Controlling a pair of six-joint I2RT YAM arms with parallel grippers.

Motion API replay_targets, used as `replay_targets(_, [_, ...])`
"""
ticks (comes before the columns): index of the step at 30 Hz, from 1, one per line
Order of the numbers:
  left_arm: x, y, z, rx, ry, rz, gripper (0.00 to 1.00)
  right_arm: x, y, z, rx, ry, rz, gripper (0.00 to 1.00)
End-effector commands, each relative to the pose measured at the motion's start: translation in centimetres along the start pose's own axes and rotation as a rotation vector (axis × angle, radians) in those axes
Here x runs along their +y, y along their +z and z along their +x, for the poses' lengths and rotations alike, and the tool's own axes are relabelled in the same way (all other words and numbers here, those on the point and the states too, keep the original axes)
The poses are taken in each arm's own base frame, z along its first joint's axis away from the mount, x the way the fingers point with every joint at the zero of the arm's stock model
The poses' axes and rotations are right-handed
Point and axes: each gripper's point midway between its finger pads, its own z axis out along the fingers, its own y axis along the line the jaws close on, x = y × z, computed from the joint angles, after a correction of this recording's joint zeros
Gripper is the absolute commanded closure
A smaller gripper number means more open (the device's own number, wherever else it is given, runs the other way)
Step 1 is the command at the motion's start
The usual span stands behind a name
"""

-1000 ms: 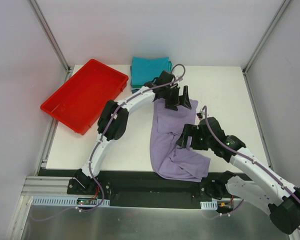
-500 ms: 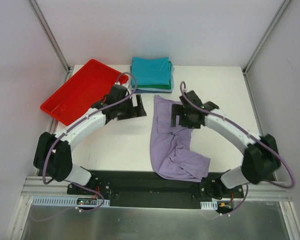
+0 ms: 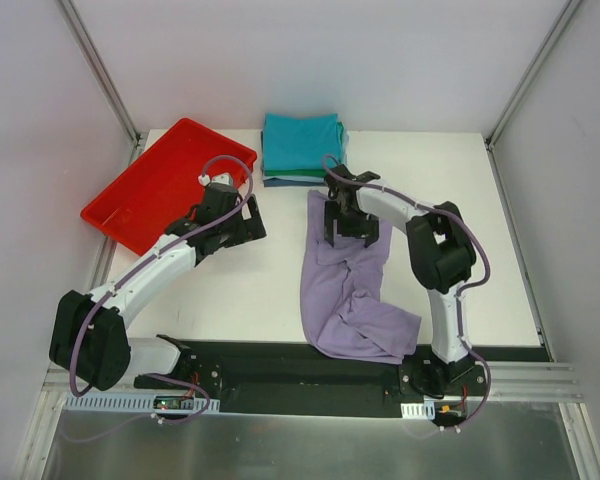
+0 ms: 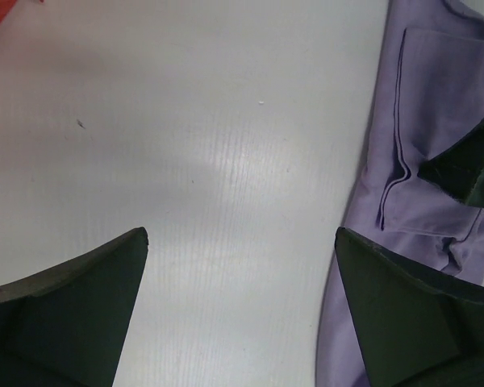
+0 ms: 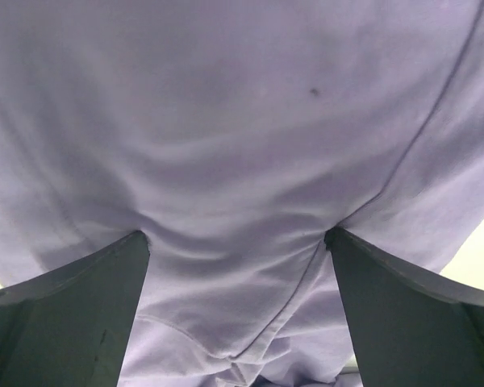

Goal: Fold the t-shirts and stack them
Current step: Rotate the tshirt 100 degrees

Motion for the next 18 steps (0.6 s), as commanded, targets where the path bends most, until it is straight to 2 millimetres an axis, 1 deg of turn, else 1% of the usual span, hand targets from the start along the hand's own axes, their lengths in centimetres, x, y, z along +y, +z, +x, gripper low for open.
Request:
replay_targets(1, [1.0, -0.4, -1.3, -0.066, -0.033, -0.035, 0.01, -4.0, 1.6, -0.2, 0.092, 0.083, 0.065, 0.04])
replay_targets(4, [1.3, -0.5, -1.6, -0.088, -0.036, -0.047, 0.01, -6.4, 2.7, -1.4, 0.126, 0.136, 0.087, 0.04])
replay_targets(5, [1.4, -0.5, -1.8, -0.096, -0.035, -0.046, 0.01, -6.9, 2.9, -2.0, 0.143, 0.159, 0.070, 0.04])
replay_targets(7, [1.4, -0.5, -1.8, -0.101, -0.033, -0.043, 0.01, -7.0, 3.3, -4.1, 0.152, 0.222, -0.012, 0.04])
replay_targets(8, [1.4, -0.4, -1.8, -0.099, -0.029, -0.042, 0.01, -6.9, 2.9, -5.9, 0.130, 0.243, -0.040, 0.04])
replay_targets(9, [1.4, -0.3, -1.8, -0.099, -0.026, -0.044, 0.01, -7.1, 2.8, -7.0, 0.130, 0.260, -0.054, 0.04])
replay_targets(10, [1.4, -0.3, -1.9, -0.100, -0.025, -0.045, 0.01, -7.4, 2.7, -8.0, 0.132, 0.276, -0.072, 0.04])
replay_targets(11, [1.5, -0.2, -1.8, -0.098, -0.025, -0.050, 0.01, -7.1, 2.7, -9.0, 0.146, 0.298, -0.123, 0.04])
replay_targets(12, [1.5, -0.1, -1.9, -0.095, -0.021, -0.050, 0.01, -7.4, 3.4, -9.3, 0.175, 0.324, -0.129, 0.04])
replay_targets(13, [1.5, -0.1, -1.9, -0.094, -0.018, -0.050, 0.01, -7.6, 3.3, -10.8, 0.152, 0.339, -0.154, 0.04])
replay_targets(14, [1.5, -0.1, -2.1, -0.097, -0.018, -0.049, 0.01, -8.3, 3.4, -11.8, 0.146, 0.362, -0.153, 0.04])
replay_targets(17, [1.7, 0.3, -1.9, -0.088, -0.009, -0.058, 0.01, -10.4, 4.1, -13.4, 0.147, 0.427, -0.181, 0.04])
replay_targets(18, [1.7, 0.4, -1.9, -0.086, -0.007, -0.060, 0.01, -11.4, 4.7, -13.8, 0.142, 0.457, -0.187, 0.04])
